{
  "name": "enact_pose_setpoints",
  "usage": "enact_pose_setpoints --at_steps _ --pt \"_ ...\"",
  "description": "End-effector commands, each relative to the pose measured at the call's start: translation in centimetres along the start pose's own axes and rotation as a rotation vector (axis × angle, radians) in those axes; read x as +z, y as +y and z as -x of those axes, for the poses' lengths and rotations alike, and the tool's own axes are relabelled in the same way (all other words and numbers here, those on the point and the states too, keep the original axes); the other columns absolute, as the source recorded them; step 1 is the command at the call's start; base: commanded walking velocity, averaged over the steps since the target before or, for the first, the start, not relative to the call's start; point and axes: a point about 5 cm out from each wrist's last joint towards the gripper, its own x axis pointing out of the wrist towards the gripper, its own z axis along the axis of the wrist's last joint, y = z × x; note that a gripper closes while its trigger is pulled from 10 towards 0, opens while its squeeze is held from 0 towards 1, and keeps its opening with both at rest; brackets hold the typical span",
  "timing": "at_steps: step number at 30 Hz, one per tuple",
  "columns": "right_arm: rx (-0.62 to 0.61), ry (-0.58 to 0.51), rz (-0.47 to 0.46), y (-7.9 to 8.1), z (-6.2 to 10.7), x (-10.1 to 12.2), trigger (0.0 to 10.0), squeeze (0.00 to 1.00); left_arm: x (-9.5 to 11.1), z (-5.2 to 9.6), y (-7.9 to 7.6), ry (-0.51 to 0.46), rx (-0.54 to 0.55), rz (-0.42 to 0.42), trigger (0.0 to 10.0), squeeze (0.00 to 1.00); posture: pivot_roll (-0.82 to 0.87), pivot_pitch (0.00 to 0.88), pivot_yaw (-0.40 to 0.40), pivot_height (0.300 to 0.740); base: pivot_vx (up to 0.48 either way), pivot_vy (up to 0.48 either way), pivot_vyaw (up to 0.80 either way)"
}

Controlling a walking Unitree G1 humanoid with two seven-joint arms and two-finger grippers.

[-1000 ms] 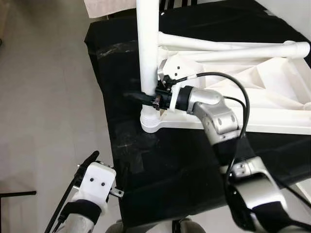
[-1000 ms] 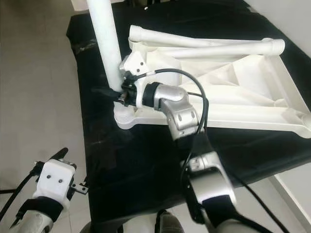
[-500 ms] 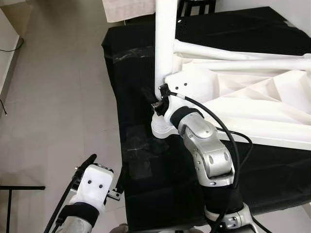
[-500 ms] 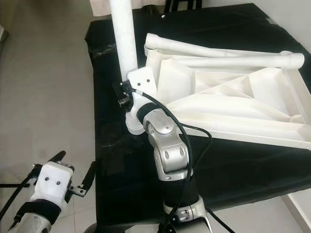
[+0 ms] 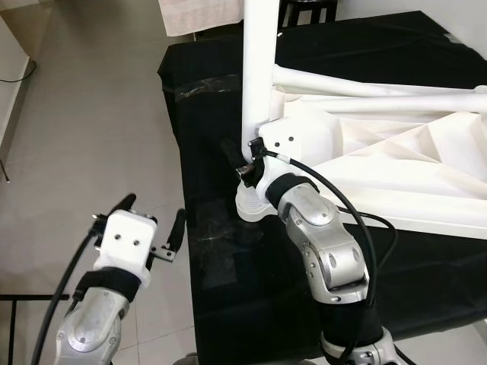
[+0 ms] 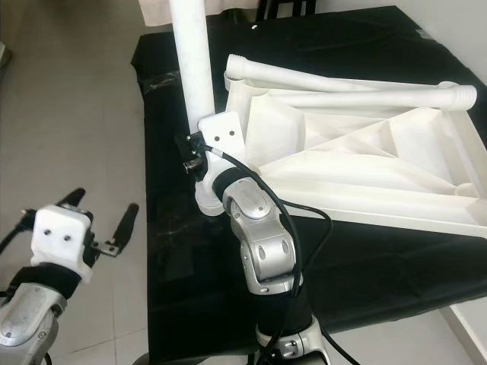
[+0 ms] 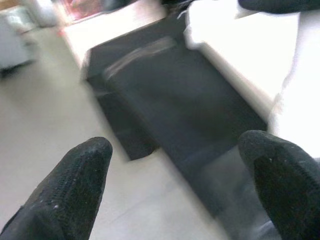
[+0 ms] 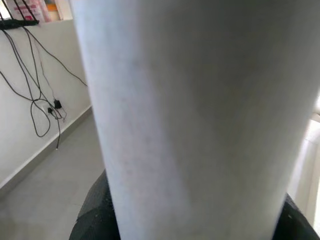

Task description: Building children table

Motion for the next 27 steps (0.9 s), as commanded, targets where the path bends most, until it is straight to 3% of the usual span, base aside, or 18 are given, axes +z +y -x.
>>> enact_pose_setpoints --at_steps 1,2,5,7,8,9,11,14,16,19,20,22,23,27 --pt "-0.007 0.204 -0.141 -0.3 0.7 -4.9 10.0 0.00 2.0 -0.9 0.5 -0.071 -0.113 0.048 10.0 0.00 -0.04 0.209 0.027 0.740 0.000 0.000 0.00" --pt "-0.007 0.204 -0.141 -0.3 0.7 -4.9 10.0 0.00 2.0 -0.9 0.5 -0.071 -0.113 0.048 10.0 0.00 -0.04 0.209 0.027 0.740 0.000 0.000 0.00" --pt "0.037 0.180 -0.165 0.2 0.4 -4.5 10.0 0.00 5.5 -2.6 0.5 -0.188 -0.336 0.129 10.0 0.00 -0.04 0.193 0.041 0.740 0.000 0.000 0.00" --pt "0.037 0.180 -0.165 0.2 0.4 -4.5 10.0 0.00 5.5 -2.6 0.5 -0.188 -0.336 0.129 10.0 0.00 -0.04 0.193 0.041 0.740 0.000 0.000 0.00" --pt "0.067 0.158 -0.168 0.8 0.3 -4.0 10.0 0.00 7.3 -3.3 0.4 -0.239 -0.465 0.177 10.0 0.00 -0.04 0.183 0.046 0.740 0.000 0.000 0.00" --pt "0.067 0.158 -0.168 0.8 0.3 -4.0 10.0 0.00 7.3 -3.3 0.4 -0.239 -0.465 0.177 10.0 0.00 -0.04 0.183 0.046 0.740 0.000 0.000 0.00" --pt "0.118 0.135 -0.168 1.9 0.1 -3.6 10.0 0.00 9.4 -5.2 1.4 -0.274 -0.585 0.201 10.0 0.00 -0.04 0.171 0.058 0.740 0.000 0.000 0.00" --pt "0.143 0.126 -0.167 2.5 0.1 -3.5 10.0 0.00 10.5 -6.3 2.0 -0.288 -0.619 0.199 10.0 0.00 -0.04 0.168 0.063 0.740 0.000 0.000 0.00" --pt "0.190 0.103 -0.178 3.3 0.0 -3.0 10.0 0.00 11.9 -8.7 2.8 -0.302 -0.623 0.179 10.0 0.00 -0.03 0.165 0.066 0.740 0.000 0.000 0.00" --pt "0.210 0.095 -0.179 3.7 0.0 -2.8 10.0 0.00 12.4 -9.8 3.0 -0.309 -0.605 0.189 10.0 0.00 -0.03 0.163 0.072 0.740 0.000 0.000 0.00" --pt "0.238 0.083 -0.182 4.2 -0.1 -2.5 10.0 0.00 13.2 -11.7 2.7 -0.314 -0.614 0.243 10.0 0.00 -0.04 0.161 0.077 0.740 0.000 0.000 0.00" --pt "0.248 0.079 -0.185 4.5 -0.1 -2.4 10.0 0.00 13.5 -12.4 2.3 -0.316 -0.628 0.269 10.0 0.00 -0.04 0.161 0.077 0.740 0.000 0.000 0.00" --pt "0.260 0.072 -0.188 4.8 -0.1 -2.2 10.0 0.00 14.2 -13.5 1.4 -0.306 -0.683 0.343 10.0 0.00 -0.04 0.162 0.082 0.740 0.000 0.000 0.00" --pt "0.265 0.067 -0.187 4.9 -0.1 -2.1 10.0 0.00 14.5 -14.1 0.7 -0.285 -0.740 0.403 10.0 0.00 -0.04 0.162 0.087 0.740 0.000 0.000 0.00"
